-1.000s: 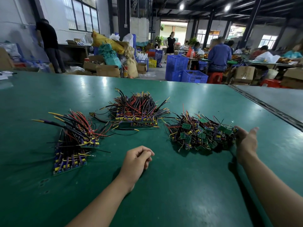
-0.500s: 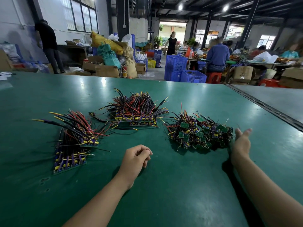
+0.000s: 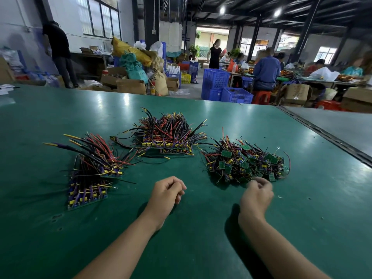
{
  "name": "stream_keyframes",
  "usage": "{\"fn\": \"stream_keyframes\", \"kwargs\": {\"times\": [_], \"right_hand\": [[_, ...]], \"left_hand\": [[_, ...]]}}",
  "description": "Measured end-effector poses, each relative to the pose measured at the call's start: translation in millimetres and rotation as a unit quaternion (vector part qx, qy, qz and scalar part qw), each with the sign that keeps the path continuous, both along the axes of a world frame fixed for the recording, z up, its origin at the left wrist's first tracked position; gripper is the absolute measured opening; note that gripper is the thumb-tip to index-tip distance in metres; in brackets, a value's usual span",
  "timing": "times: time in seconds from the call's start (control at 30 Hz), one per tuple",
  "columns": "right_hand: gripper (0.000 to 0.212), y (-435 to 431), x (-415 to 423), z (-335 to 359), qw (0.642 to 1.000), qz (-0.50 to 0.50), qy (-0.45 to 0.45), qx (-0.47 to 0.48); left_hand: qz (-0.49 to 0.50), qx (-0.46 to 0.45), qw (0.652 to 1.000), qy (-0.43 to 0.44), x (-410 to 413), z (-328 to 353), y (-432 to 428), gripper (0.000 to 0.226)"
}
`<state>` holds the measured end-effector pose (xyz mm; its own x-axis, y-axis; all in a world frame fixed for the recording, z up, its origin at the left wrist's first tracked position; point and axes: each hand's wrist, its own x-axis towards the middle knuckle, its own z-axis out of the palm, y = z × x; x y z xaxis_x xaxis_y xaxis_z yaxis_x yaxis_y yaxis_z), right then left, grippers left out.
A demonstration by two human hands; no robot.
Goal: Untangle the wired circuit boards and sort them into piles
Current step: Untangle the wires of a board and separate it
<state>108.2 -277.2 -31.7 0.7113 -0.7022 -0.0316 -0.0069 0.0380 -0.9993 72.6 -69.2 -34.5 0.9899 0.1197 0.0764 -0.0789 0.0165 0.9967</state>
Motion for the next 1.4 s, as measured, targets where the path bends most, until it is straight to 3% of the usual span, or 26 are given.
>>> {"fn": "stream_keyframes", "kwargs": {"times": [0.1, 0.2, 0.3, 0.37, 0.57, 0.73, 0.9, 1.07, 1.27, 1.4], "right_hand": [[0.045, 24, -14, -5, 0.995, 0.09, 0.018, -0.028], [0.046, 40, -20, -5, 0.982, 0.177, 0.05, -0.042], [0.042, 54, -19, -5, 0.957, 0.26, 0.07, -0.104], [0.038, 60, -16, -4, 0.938, 0.3, 0.08, -0.156], [0.035, 61, -5, -1, 0.897, 0.358, 0.092, -0.243], [0.039, 44, -11, -7, 0.896, 0.392, 0.023, -0.209], [0.046, 36, -9, -9, 0.904, 0.404, 0.0, -0.14], [0.048, 37, -9, -7, 0.9, 0.415, 0.0, -0.133], [0.051, 37, -12, -3, 0.895, 0.429, -0.005, -0.124], [0.051, 37, -12, -3, 0.896, 0.427, -0.002, -0.124]], "left_hand": [[0.064, -0.005, 0.998, -0.019, -1, 0, 2, 0.028], [0.229, -0.003, 0.972, -0.055, 0, 4, 14, 0.019], [0.368, -0.096, 0.924, -0.039, 4, 10, 43, 0.008], [0.412, -0.157, 0.897, -0.013, 9, 12, 63, 0.016], [0.442, -0.129, 0.887, 0.025, 14, 12, 83, 0.015], [0.44, -0.16, 0.883, 0.046, 18, 10, 92, 0.034], [0.424, -0.13, 0.895, 0.046, 21, 7, 98, 0.02], [0.447, -0.151, 0.88, 0.044, 24, 8, 101, 0.033], [0.467, -0.142, 0.872, 0.029, 27, 8, 106, 0.021], [0.495, -0.118, 0.86, 0.026, 30, 2, 114, 0.029]]}}
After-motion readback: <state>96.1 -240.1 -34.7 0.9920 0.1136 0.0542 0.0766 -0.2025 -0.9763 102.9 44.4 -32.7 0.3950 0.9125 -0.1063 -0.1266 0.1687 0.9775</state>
